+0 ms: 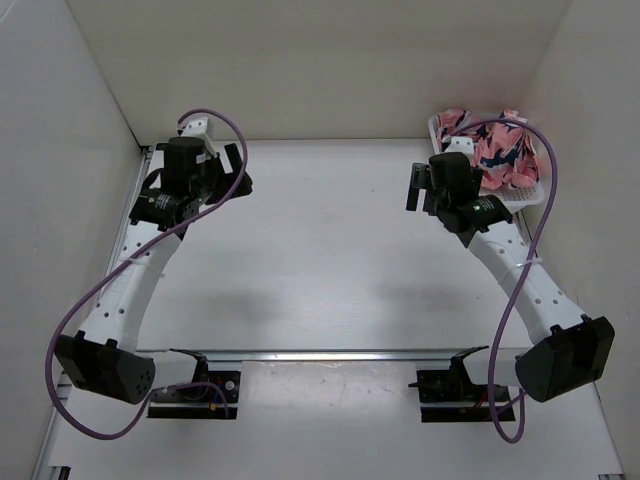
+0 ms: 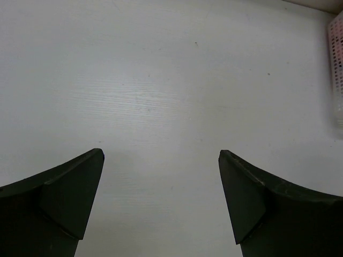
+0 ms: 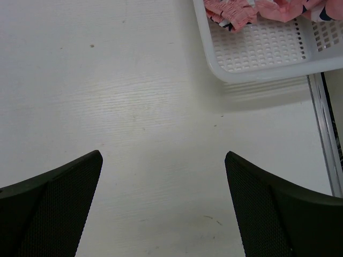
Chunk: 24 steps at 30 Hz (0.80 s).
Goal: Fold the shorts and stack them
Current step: Grab the shorts from the pile
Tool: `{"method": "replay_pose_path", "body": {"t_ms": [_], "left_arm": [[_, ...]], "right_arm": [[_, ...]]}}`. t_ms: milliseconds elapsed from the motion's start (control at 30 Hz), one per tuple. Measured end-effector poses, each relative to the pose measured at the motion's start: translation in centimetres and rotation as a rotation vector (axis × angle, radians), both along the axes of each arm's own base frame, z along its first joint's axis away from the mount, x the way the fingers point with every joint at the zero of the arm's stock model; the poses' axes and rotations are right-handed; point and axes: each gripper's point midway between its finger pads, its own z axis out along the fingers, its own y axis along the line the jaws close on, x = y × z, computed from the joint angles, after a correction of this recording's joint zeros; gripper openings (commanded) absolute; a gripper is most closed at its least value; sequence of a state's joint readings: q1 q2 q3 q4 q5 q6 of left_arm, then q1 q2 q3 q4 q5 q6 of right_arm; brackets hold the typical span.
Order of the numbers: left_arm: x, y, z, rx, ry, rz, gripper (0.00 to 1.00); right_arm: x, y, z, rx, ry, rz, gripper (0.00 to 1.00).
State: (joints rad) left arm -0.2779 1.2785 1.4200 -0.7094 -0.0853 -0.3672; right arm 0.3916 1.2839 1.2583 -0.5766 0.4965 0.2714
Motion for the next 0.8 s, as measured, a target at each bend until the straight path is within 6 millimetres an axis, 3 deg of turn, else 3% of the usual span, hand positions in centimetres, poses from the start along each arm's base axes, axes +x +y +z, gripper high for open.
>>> {"method": "replay_pose_path", "body": {"t_ms": [133,400,500,533,667,800], "left_arm": [[-0.2,1.4,-0.8,-0.017,0.021,0.028,1.00],[-1.0,2.6,0.9,-0.054,-0.033,0.042,1.00],[-1.1,3.0,0.6,-0.068,-0.024,0.047,1.00],[-1.1,3.0,0.3,-0.075,-0.017,0.049,1.00],[-1.3,3.1,-1.3,-0.086,0.023,0.053,1.00],[-1.3,3.0,-2.8,-0.081,0.065,0.053,1.00]], "right_arm": [[0.2,0.0,-0.3,0.007,0.006,-0.004,1.00],[0.2,-0.2,-0.5,0.006,0.013,-0.012,1.00],[0.4,-1.0,-0.4,0.007,0.014,-0.033,1.00],[0.6,-1.5,-0.3,0.012,0.015,-0.045,0.95],[3.3,-4.0,1.0,0.040,0.015,-0.089,0.93],[8.0,-6.7,2.0,0.092,0.022,-0.155,0.91]]}}
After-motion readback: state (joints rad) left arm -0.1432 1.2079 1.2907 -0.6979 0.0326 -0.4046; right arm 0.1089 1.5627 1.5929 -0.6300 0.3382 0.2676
